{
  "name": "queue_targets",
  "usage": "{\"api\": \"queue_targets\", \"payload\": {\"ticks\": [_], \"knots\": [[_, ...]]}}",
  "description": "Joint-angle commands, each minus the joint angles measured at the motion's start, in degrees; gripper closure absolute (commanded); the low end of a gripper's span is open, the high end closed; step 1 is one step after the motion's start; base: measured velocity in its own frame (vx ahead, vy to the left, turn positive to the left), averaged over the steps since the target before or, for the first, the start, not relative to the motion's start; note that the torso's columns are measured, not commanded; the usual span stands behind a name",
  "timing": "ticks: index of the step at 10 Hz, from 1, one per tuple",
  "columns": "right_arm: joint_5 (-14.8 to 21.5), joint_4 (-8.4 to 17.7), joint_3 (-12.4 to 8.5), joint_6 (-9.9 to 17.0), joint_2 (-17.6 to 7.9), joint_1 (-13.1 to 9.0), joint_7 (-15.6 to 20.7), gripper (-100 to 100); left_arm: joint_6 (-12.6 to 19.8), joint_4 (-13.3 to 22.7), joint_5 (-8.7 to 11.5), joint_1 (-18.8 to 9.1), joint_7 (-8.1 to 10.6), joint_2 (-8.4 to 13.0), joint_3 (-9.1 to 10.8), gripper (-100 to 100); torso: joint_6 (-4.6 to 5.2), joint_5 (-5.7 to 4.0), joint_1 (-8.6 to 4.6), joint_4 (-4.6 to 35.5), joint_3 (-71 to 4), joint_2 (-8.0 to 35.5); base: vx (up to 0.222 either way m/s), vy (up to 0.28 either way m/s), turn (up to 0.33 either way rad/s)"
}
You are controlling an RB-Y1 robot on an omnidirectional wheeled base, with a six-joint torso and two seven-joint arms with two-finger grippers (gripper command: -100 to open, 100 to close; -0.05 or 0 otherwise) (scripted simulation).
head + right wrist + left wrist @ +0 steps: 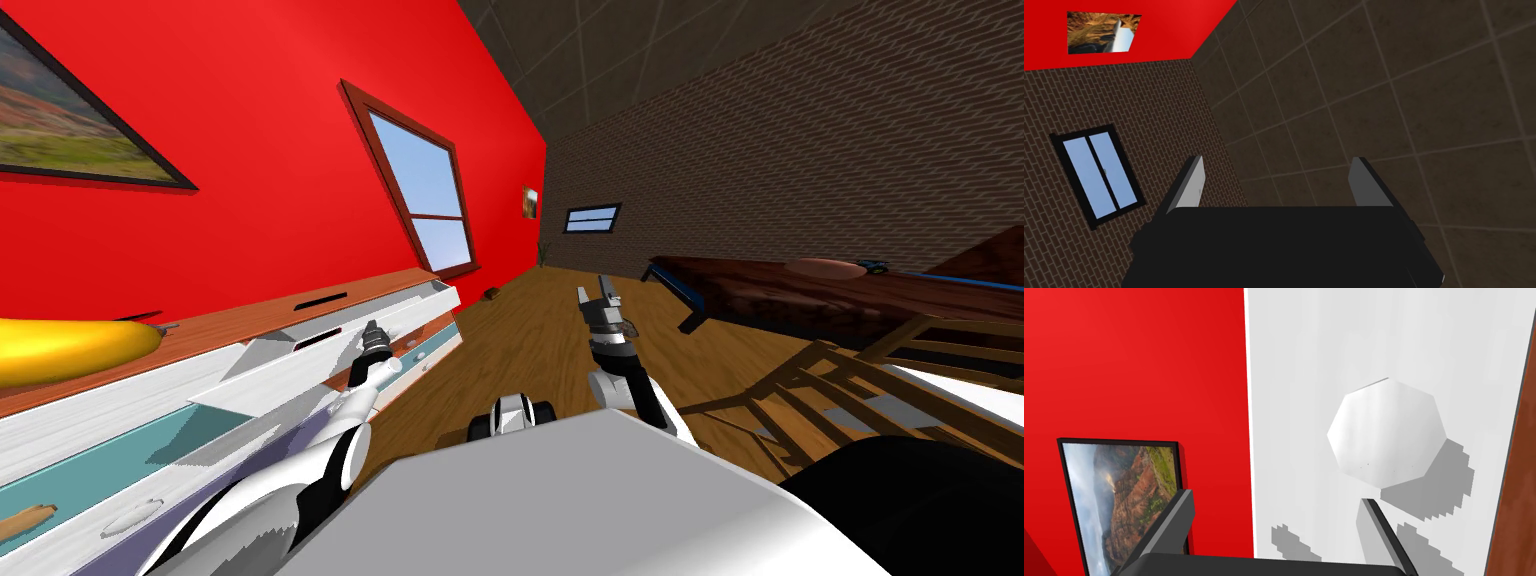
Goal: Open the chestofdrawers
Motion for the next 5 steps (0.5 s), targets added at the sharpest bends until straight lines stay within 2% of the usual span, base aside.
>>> {"api": "queue_targets", "payload": {"ticks": [1, 5], "knots": [[0.0, 0.0, 0.0, 0.0, 0.0, 0.0, 0.0, 0, 0.0, 0.1, 0.0, 0.0, 0.03, 0.0, -0.01, 0, -0.01, -0.01, -0.01, 0.1, 0.1, 0.2, 0.0, 0.0, 0.0], [0.0, 0.0, 0.0, 0.0, 0.0, 0.0, 0.0, 0, 0.0, 0.1, 0.0, 0.0, 0.03, 0.0, -0.01, 0, -0.01, -0.02, -0.04, 0.1, 0.2, 0.2, 0.0, 0.0, 0.0]]}}
